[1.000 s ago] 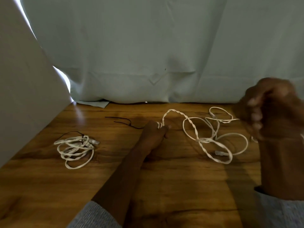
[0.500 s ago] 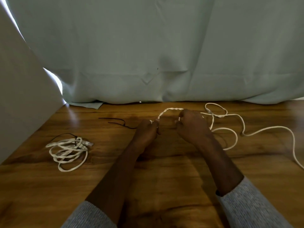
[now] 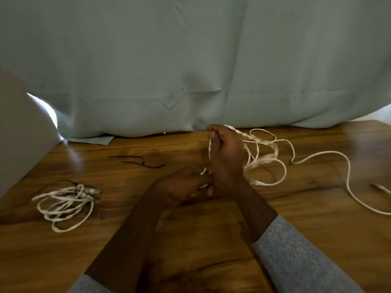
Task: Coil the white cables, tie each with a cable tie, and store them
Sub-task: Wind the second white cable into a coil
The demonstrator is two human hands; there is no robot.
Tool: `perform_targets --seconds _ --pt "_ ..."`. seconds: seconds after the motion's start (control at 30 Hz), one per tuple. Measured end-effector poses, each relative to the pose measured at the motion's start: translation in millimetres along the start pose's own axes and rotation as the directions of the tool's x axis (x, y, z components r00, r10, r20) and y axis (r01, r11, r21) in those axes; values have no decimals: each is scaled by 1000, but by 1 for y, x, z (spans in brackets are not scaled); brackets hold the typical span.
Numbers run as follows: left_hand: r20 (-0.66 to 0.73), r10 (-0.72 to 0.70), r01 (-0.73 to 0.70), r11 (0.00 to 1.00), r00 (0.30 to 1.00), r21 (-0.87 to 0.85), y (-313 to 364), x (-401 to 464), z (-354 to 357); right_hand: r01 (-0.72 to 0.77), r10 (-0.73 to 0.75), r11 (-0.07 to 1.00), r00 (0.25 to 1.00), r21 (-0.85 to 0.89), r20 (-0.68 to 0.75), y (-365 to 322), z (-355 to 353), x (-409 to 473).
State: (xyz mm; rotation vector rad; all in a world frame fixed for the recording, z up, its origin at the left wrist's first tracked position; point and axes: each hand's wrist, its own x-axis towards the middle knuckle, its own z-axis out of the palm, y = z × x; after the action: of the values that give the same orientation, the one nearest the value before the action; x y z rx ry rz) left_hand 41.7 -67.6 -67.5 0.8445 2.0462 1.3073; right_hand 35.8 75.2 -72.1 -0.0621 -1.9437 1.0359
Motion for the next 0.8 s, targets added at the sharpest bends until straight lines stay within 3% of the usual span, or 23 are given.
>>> perform_targets --seconds 0.1,0.17,0.27,0.4,0.53,0.67,0.8 --pt "144 137 -93 957 980 -276 6 -6 -4 -50 35 997 972 57 234 20 -13 12" --pt "173 283 -133 801 943 -584 5 -6 -10 49 -53 999 953 20 299 32 -24 16" --pt "143 375 -132 618 916 -775 2 -4 -18 156 -163 986 907 51 388 42 -34 17" --pt "93 358 -130 551 929 -824 -1 -7 -24 200 -222 975 871 95 439 38 -36 18" --pt "7 256 -150 587 967 -795 -6 -2 -24 237 -312 945 862 226 400 24 -45 18" --pt "-37 170 -140 649 985 -748 -9 -1 -18 305 -335 942 817 142 469 11 -42 18" --pt "23 210 -121 648 978 -752 -10 -4 -17 169 -300 947 765 272 570 3 -31 10"
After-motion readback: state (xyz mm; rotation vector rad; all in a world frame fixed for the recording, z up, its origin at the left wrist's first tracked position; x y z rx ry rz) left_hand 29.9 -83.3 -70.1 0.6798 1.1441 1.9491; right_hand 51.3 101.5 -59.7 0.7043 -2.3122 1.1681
